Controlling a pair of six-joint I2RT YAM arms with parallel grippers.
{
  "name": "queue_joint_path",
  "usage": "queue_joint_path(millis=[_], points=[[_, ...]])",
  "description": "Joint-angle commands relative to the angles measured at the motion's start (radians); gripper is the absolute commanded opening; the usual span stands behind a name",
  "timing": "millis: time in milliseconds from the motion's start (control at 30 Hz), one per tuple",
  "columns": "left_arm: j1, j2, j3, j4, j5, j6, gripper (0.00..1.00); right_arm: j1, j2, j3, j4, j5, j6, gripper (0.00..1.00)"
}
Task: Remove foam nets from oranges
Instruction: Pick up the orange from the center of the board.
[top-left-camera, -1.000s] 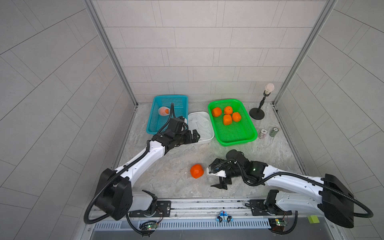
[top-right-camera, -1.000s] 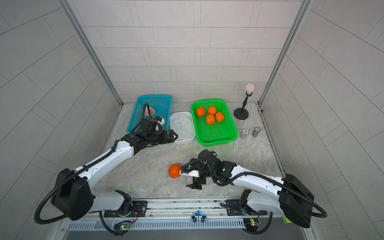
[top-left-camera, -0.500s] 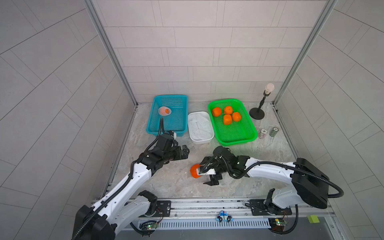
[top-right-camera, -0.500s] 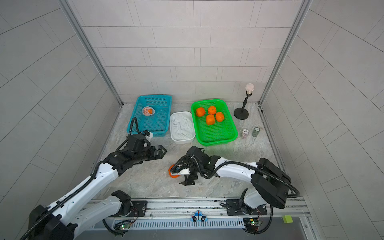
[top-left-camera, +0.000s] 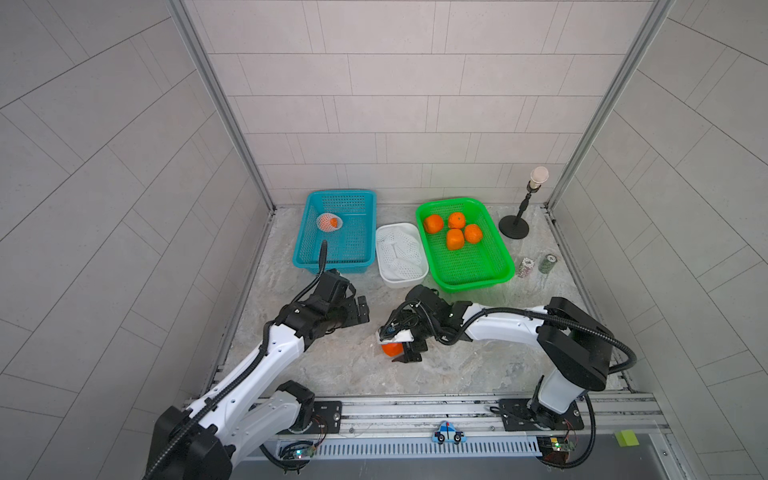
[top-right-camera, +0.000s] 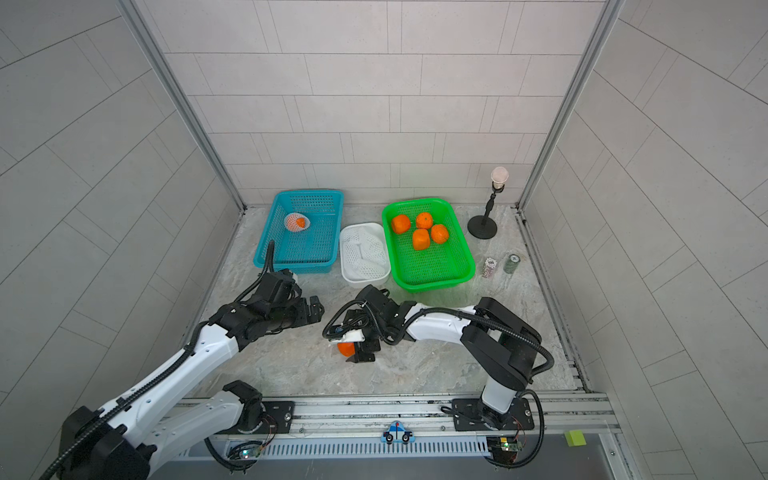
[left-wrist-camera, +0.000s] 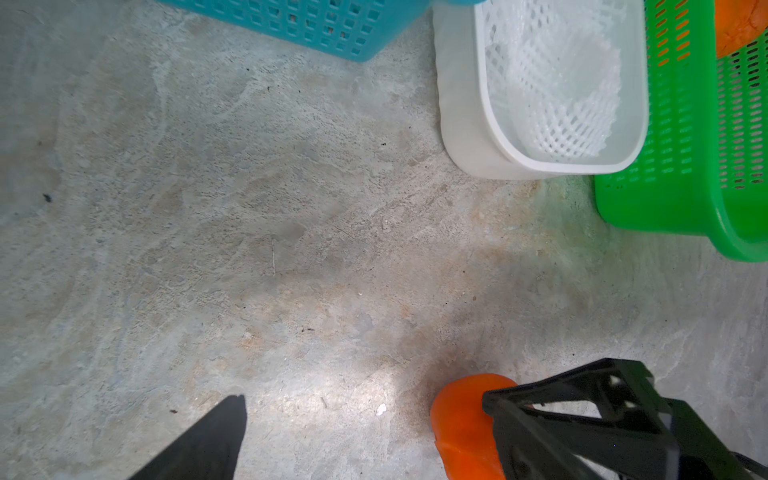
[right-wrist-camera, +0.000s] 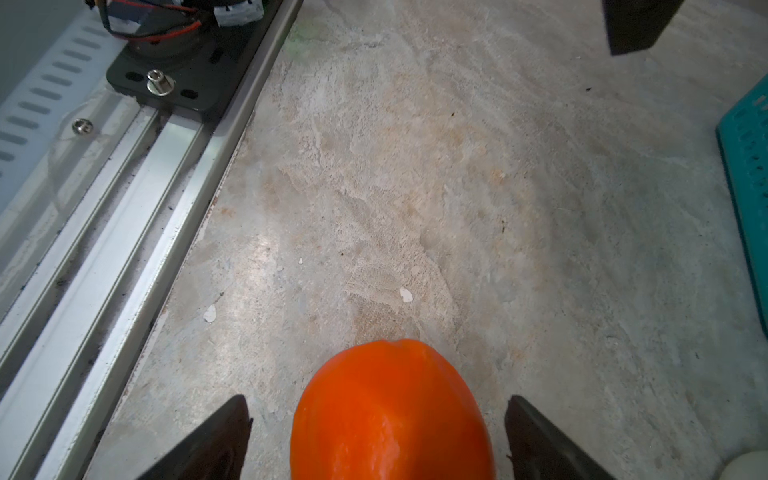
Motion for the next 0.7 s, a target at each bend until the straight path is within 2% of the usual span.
queue_joint_path(millis=[0, 300, 667], points=[[0.0, -0.036, -0.038, 0.0, -0.032, -0.045, 1.0, 0.002, 0.033, 0.027, -0.002, -0.039, -0.009, 0.95], [0.0, -0.107, -0.09, 0.006, -0.087, -0.084, 1.0, -0.006, 0.1, 0.058, -0.012, -0.035, 0.004, 0.87], [0.0, -0.099, -0.092, 0.013, -0.084, -0.084, 1.0, -0.011, 0.125, 0.08, -0.04, -0.028, 0.015, 0.79]])
